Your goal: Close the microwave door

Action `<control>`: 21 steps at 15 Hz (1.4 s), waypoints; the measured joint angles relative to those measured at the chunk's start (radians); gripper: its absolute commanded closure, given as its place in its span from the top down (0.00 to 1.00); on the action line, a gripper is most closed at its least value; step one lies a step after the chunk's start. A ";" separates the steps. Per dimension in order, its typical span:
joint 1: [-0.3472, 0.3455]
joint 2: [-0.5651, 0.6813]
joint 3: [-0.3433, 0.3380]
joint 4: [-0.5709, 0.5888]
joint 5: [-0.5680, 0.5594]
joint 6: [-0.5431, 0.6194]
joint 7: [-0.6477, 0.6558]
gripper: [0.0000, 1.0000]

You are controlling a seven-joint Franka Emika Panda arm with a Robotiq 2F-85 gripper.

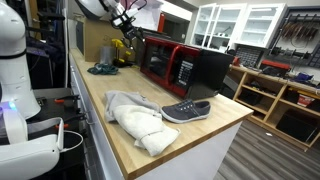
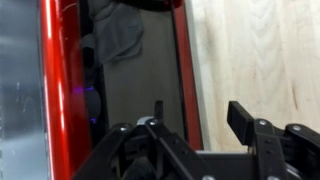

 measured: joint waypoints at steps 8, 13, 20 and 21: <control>0.041 -0.136 0.113 0.163 0.604 -0.427 -0.004 1.00; -0.062 -0.090 0.177 0.233 0.692 -0.469 0.178 1.00; -0.155 -0.002 0.197 0.301 0.745 -0.471 0.469 1.00; -0.170 0.005 0.196 0.315 0.749 -0.472 0.505 1.00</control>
